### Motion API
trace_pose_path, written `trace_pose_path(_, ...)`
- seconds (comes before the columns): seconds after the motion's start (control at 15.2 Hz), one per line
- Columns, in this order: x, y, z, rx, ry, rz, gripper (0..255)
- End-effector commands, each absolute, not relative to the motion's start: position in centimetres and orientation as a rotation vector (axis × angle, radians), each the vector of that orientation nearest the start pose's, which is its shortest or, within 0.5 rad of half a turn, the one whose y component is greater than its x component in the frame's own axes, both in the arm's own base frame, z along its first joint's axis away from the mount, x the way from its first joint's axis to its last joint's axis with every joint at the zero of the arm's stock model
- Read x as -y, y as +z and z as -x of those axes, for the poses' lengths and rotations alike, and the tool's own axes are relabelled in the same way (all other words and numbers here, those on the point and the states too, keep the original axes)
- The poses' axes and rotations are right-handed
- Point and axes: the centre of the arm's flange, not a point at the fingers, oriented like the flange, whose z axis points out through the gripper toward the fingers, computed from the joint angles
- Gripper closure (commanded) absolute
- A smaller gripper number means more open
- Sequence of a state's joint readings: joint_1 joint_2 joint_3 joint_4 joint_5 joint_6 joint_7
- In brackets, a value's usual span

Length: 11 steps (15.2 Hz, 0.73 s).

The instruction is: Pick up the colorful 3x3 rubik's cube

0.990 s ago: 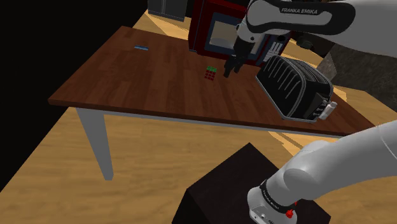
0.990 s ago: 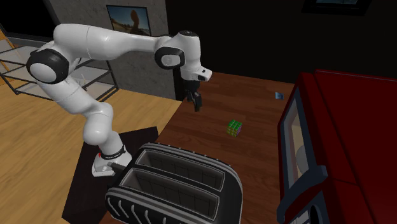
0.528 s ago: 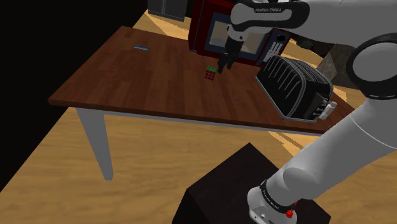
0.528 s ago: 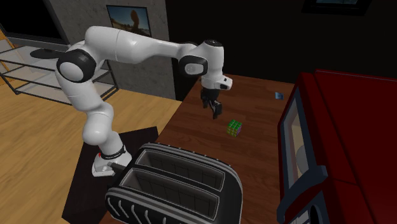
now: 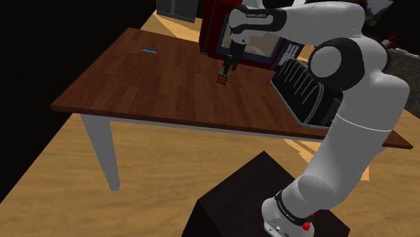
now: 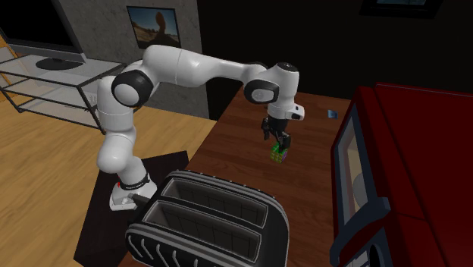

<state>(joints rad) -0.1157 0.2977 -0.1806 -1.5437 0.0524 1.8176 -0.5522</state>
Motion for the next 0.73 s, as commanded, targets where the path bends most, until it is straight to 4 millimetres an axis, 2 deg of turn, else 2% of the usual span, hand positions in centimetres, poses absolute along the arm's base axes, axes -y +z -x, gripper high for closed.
trace_pose_path(0.0, 18.2, 47.3, -64.6, 0.411, 0.039, 3.108, 0)
trace_pose_path(0.46, 18.2, 43.6, -64.6, 0.411, 0.039, 3.108, 0)
trace_pose_path(0.59, 18.2, 43.3, -64.6, 0.411, 0.039, 3.108, 0)
trace_pose_path(0.66, 18.2, 43.3, -64.6, 0.411, 0.039, 3.108, 255)
